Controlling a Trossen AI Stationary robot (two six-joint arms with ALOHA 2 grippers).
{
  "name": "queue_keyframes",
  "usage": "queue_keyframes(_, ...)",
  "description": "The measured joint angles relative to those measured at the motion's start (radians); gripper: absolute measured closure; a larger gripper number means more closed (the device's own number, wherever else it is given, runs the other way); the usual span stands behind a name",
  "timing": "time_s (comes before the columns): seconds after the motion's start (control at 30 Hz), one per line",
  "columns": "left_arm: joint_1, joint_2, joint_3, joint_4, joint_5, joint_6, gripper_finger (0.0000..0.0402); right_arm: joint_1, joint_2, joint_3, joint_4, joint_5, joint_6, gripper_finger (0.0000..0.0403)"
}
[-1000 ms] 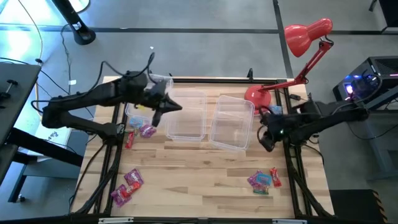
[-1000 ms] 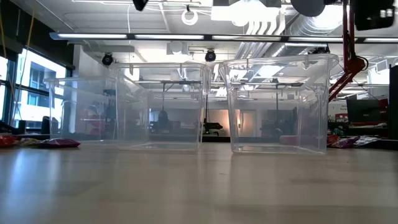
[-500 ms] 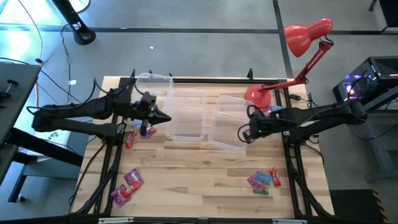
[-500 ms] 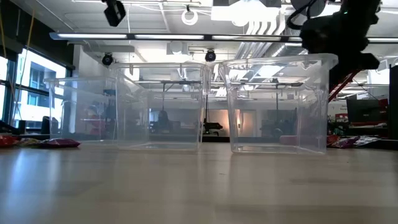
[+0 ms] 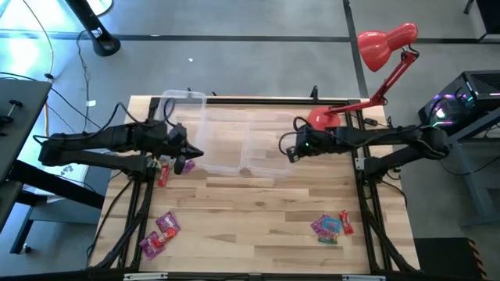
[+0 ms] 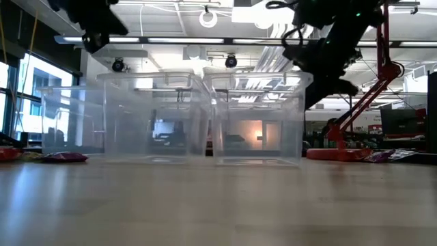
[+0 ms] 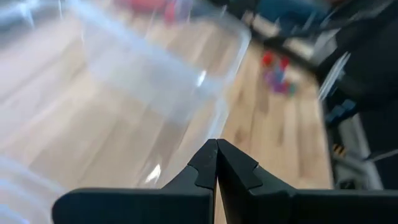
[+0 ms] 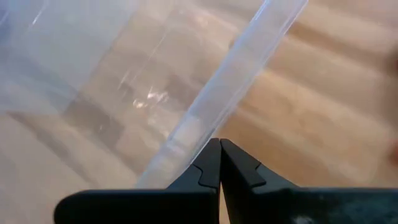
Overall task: Sort candy
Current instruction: Move the right transparent bin to the top center of the table, then put the violet candy bag into the left transparent bin
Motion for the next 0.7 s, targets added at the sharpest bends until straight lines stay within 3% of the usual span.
queue_keyframes(0.27, -0.062, 0.004, 0.000, -0.126, 0.016, -0.003, 0.0401, -0.068, -0.044, 0.000, 0.024, 0.094, -0.128, 0.0402)
queue_keyframes(0.53, -0.340, 0.140, 0.000, -0.246, 0.013, -0.129, 0.0401, -0.084, -0.210, 0.000, 0.003, 0.115, -0.160, 0.0403)
queue_keyframes(0.6, -0.398, 0.194, 0.000, -0.294, -0.036, -0.133, 0.0401, -0.083, -0.234, 0.001, 0.003, 0.115, -0.166, 0.0403)
queue_keyframes(0.7, -0.426, 0.268, 0.000, -0.402, -0.225, -0.238, 0.0399, -0.083, -0.251, 0.001, -0.002, 0.114, -0.167, 0.0403)
